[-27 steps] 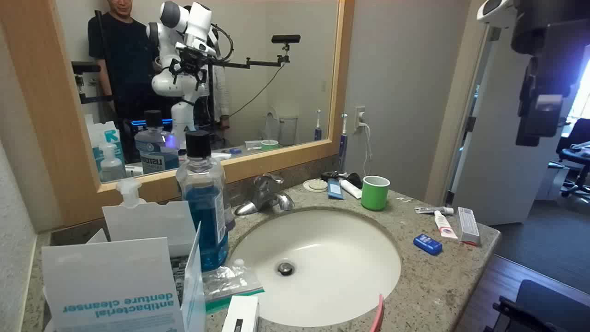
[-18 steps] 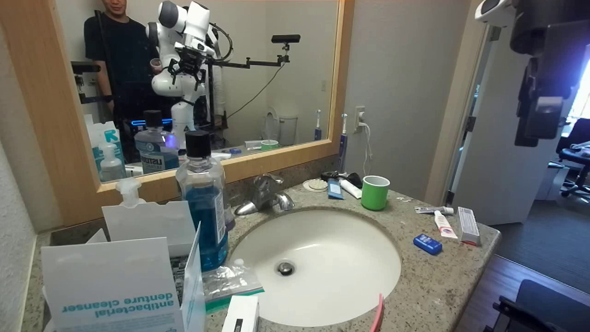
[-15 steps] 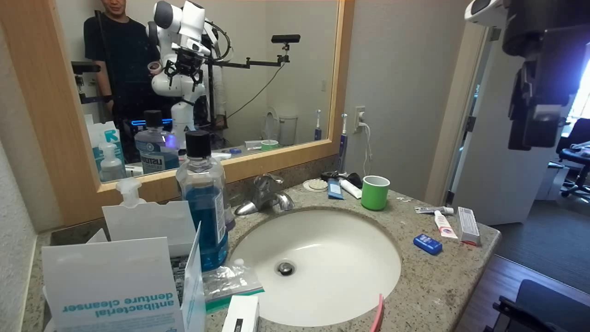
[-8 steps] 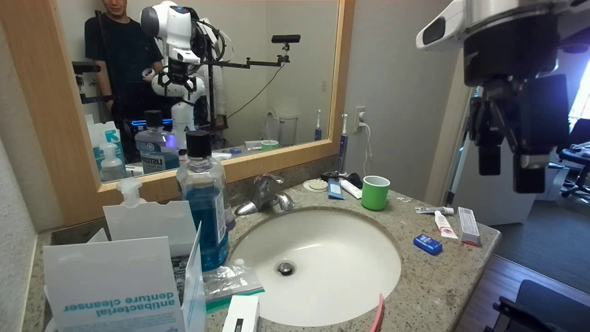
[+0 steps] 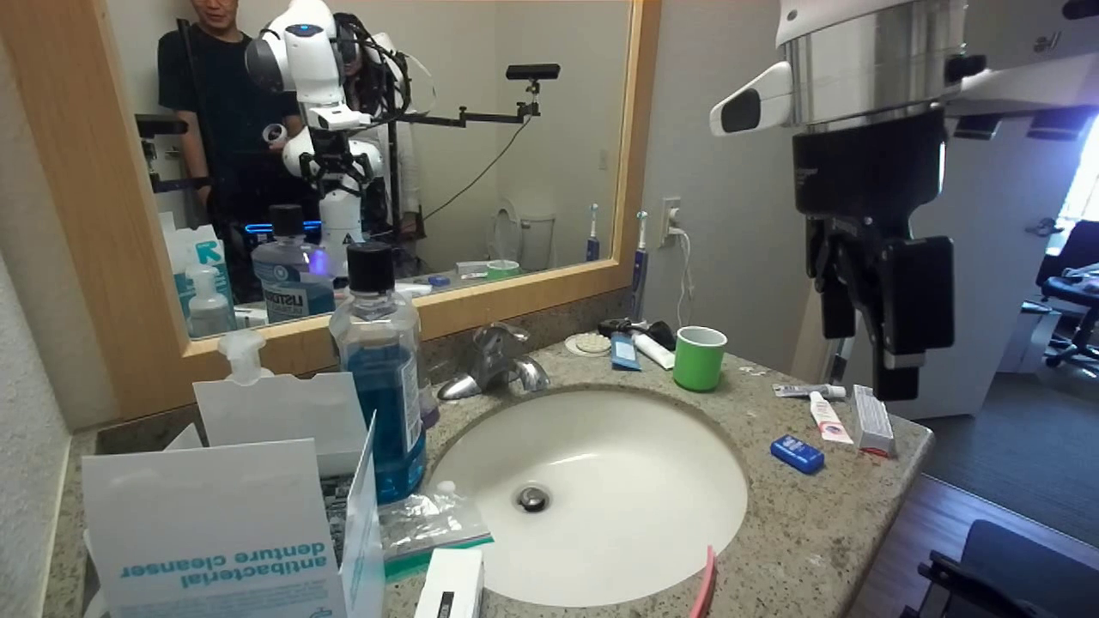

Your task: Put the toothbrush into the green cup

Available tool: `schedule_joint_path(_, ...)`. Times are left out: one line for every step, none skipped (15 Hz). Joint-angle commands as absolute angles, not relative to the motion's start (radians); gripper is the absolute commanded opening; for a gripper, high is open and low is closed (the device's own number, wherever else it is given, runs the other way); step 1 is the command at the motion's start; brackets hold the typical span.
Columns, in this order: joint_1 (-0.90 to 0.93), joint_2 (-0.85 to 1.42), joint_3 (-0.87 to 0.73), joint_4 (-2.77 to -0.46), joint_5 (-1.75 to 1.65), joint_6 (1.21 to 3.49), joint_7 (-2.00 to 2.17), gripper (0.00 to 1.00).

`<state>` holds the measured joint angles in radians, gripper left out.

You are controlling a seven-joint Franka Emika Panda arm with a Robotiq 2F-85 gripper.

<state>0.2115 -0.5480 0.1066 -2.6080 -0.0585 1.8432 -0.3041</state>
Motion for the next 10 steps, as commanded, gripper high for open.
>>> schedule_joint_path(0.218, -0.546, 0.1, -2.606, -0.061, 1.84, -0.301, 1.0)
schedule_joint_path(0.218, -0.546, 0.099, -2.606, -0.061, 1.84, -0.302, 1.0)
schedule_joint_path(0.218, -0.547, 0.099, -2.606, -0.061, 1.84, -0.302, 1.0)
schedule_joint_path(0.218, -0.547, 0.098, -2.606, -0.061, 1.84, -0.302, 1.0)
schedule_joint_path(0.218, -0.547, 0.098, -2.606, -0.061, 1.84, -0.302, 1.0)
schedule_joint_path(0.221, -0.551, 0.115, -2.614, -0.109, 1.842, -0.319, 1.0)
schedule_joint_path(0.227, -0.549, 0.126, -2.619, -0.15, 1.835, -0.341, 1.0)
schedule_joint_path(0.241, -0.545, 0.13, -2.627, -0.175, 1.84, -0.368, 1.0)
schedule_joint_path(0.255, -0.54, 0.135, -2.638, -0.198, 1.853, -0.389, 1.0)
schedule_joint_path(0.27, -0.531, 0.135, -2.647, -0.213, 1.867, -0.416, 1.0)
